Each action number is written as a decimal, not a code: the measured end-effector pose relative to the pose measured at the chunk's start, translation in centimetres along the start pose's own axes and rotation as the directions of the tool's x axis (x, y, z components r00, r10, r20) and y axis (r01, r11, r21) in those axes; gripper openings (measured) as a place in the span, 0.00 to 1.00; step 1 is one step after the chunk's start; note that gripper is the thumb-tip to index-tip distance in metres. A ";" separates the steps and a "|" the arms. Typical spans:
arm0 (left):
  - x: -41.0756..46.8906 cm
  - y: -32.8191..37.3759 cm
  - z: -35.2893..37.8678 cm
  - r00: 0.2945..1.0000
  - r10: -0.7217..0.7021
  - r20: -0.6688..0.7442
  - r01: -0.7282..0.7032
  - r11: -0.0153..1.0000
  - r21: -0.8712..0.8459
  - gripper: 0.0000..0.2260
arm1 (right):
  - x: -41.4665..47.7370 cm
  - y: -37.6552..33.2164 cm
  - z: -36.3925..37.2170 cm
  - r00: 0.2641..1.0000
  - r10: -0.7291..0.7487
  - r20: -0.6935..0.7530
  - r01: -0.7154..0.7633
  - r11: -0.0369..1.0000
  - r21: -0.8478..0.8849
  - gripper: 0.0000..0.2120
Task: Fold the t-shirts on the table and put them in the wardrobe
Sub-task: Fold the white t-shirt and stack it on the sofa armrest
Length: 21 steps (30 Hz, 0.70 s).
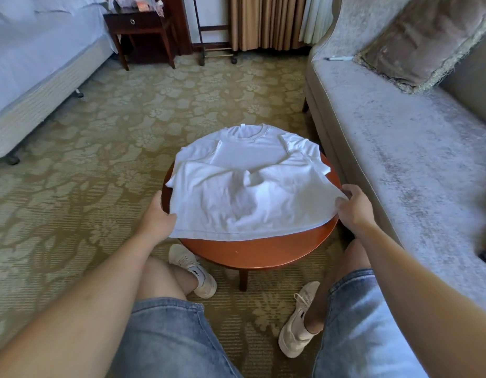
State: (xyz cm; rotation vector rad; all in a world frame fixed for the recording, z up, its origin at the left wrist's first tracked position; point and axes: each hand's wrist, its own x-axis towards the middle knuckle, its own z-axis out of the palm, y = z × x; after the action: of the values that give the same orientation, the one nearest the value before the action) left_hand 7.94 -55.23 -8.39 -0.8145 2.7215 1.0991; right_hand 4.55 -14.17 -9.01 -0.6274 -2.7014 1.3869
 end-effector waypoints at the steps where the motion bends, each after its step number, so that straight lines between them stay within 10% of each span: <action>1: -0.4 0.1 0.1 1.000 0.026 0.007 -0.025 0.998 -0.051 0.31 | -0.3 -0.2 0.1 0.999 -0.027 -0.025 0.027 0.999 0.029 0.21; 12: -0.8 2.1 0.4 0.985 0.174 0.019 -0.163 0.951 -0.264 0.06 | -0.9 -1.7 2.2 0.996 -0.083 0.025 0.077 0.981 0.178 0.09; 21: 0.8 -0.6 0.8 0.998 0.067 -0.004 -0.067 0.995 0.069 0.20 | 0.0 -1.2 5.1 0.997 -0.056 0.061 0.047 0.988 0.150 0.10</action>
State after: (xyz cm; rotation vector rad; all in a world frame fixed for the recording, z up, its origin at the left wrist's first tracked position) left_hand 7.52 -55.40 -9.59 -0.7234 2.7939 1.0102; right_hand 3.08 -18.72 -11.14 -0.5065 -2.6098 1.6026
